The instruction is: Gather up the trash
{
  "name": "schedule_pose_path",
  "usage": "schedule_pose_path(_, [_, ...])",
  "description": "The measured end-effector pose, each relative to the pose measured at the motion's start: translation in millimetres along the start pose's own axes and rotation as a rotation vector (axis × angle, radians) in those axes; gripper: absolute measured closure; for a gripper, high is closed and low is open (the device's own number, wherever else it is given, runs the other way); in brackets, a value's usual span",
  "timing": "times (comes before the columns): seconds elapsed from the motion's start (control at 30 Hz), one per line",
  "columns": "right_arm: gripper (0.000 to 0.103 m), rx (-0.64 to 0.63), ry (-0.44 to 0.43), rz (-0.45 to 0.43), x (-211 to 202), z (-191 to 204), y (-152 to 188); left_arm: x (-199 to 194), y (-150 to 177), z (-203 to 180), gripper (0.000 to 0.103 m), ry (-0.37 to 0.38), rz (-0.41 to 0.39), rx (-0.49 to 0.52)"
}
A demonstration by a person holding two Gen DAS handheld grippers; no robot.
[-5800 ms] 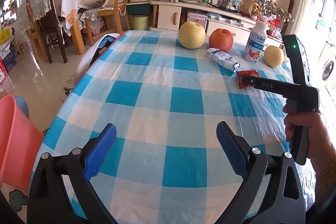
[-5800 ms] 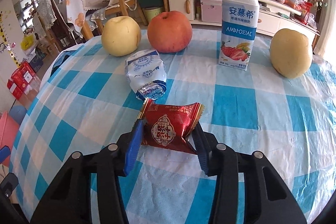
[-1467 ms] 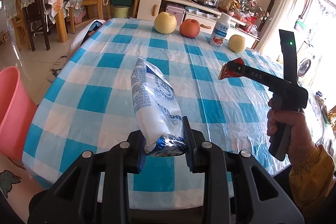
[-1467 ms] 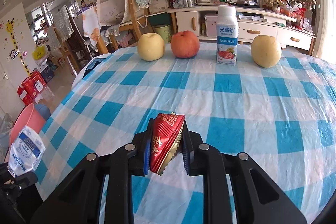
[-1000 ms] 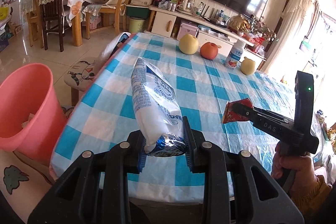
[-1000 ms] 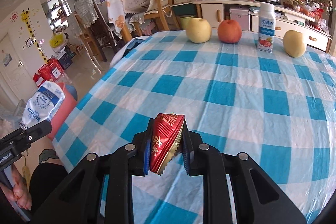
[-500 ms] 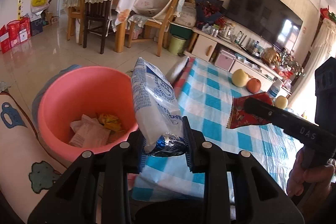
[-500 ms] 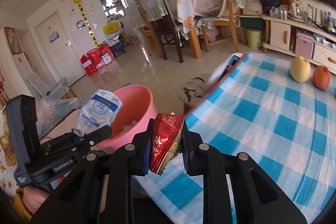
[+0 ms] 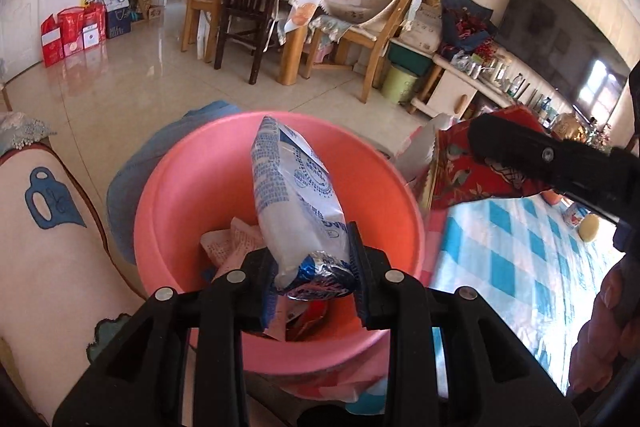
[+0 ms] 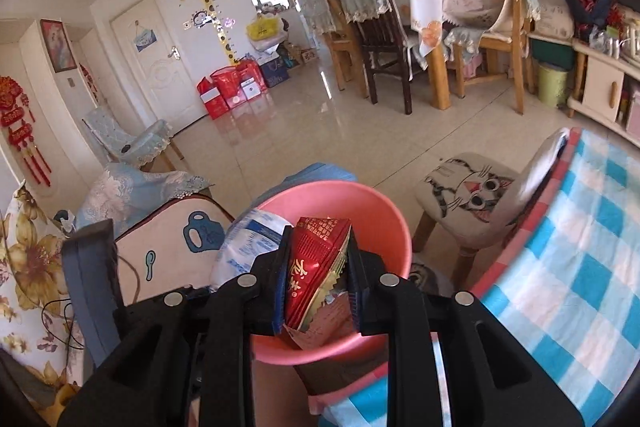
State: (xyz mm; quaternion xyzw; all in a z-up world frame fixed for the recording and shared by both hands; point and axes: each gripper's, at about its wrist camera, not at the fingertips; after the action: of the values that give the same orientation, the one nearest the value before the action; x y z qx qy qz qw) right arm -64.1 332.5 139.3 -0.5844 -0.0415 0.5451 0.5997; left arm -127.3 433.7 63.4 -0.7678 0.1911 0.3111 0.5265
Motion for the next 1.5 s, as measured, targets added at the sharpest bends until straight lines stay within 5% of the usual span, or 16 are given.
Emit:
schedule_pose_path(0.07, [0.071, 0.025, 0.01, 0.014, 14, -6, 0, 13, 0, 7, 0.059, -0.012, 0.034, -0.01])
schedule_pose_path(0.1, [0.067, 0.043, 0.005, 0.015, 15, -10, 2, 16, 1, 10, 0.045, -0.027, 0.042, -0.013])
schedule_pose_path(0.2, [0.044, 0.106, 0.001, -0.014, 6, -29, 12, 14, 6, 13, 0.034, -0.021, 0.026, -0.002])
schedule_pose_path(0.27, [0.038, 0.126, 0.028, -0.032, -5, -41, 22, 10, 9, 12, 0.02, -0.046, 0.007, 0.01])
schedule_pose_path(0.4, [0.021, 0.175, 0.09, -0.054, -27, -64, 41, 1, 15, 9, 0.017, -0.054, -0.008, 0.015])
schedule_pose_path(0.5, [0.017, 0.203, 0.148, -0.048, -43, -78, 58, -7, 18, 0, 0.013, -0.087, -0.018, 0.043])
schedule_pose_path(0.67, [0.014, 0.218, 0.241, -0.035, -66, -96, 84, -18, 17, -23, 0.011, -0.121, -0.025, 0.105])
schedule_pose_path(1.5, [0.009, 0.215, 0.567, -0.19, -245, -103, 140, -112, 38, -180, 0.004, 0.01, -0.195, 0.34])
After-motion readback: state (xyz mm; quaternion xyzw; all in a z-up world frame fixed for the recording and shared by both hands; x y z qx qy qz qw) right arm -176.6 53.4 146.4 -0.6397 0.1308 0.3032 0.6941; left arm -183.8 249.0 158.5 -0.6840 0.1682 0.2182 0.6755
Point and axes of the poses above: each gripper's, at about its wrist camera, not at the fingertips, and x roughly the way its jaws point, z to its left, y to its underside, and after that the axes turned 1 degree about -x, right-handed
